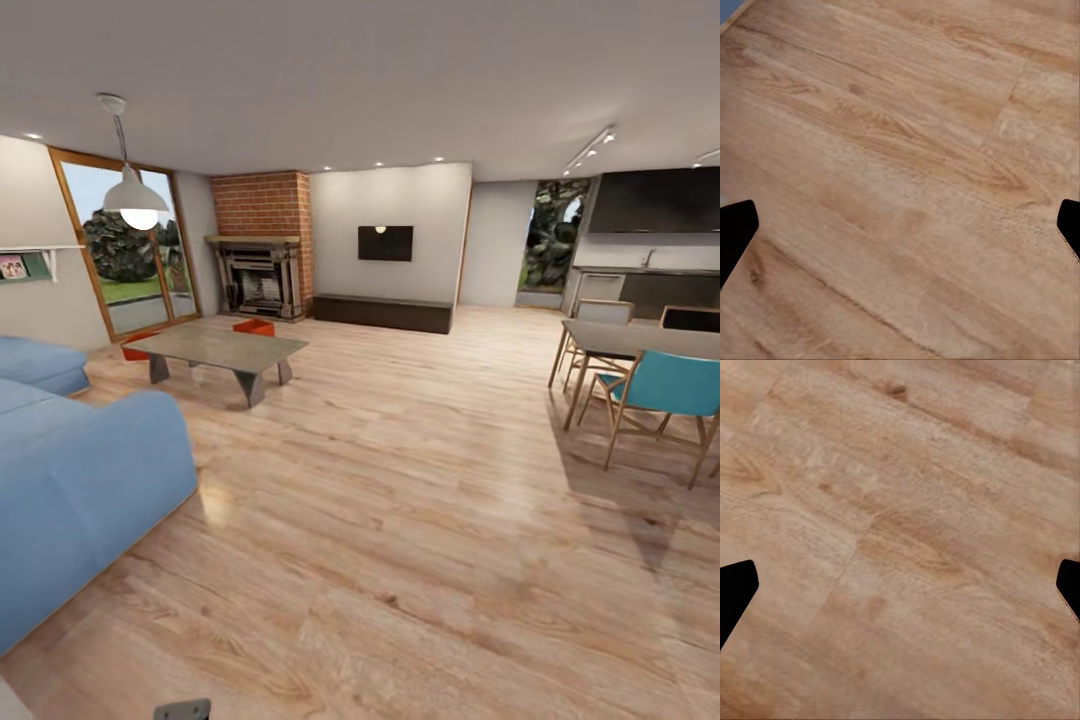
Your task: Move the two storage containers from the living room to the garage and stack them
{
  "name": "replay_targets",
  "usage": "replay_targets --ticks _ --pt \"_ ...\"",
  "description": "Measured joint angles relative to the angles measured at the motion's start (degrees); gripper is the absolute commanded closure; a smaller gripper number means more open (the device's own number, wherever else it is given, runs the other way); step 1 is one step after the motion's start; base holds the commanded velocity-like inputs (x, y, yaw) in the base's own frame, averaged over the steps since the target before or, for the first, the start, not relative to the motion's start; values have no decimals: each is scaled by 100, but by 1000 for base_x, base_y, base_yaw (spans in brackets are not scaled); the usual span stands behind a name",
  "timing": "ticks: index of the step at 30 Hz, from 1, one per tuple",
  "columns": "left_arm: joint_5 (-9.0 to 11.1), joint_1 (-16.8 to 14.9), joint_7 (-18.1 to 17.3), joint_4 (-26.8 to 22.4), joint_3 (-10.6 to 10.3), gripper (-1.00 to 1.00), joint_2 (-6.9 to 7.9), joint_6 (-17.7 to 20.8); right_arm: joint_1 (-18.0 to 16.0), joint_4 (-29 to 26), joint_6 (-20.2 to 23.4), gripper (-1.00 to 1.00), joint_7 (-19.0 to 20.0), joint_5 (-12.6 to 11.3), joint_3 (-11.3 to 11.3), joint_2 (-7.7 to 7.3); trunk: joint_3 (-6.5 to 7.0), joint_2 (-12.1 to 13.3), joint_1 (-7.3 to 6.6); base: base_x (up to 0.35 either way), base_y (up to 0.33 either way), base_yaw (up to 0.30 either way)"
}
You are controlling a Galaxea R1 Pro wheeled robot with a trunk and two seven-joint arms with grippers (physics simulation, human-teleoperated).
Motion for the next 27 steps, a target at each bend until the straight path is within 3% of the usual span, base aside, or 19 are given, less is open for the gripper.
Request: replay_targets --ticks 17,27 --pt "8 0 -2 -11 -10 -100 -17 -7 0 0 -8 -100 0 -1 -17 -43 0 0 0 347 0 0" --pt "8 0 -2 -4 -1 -100 -128 -7 0 -6 -9 -100 0 0 -17 -44 0 0 0 347 0 0"
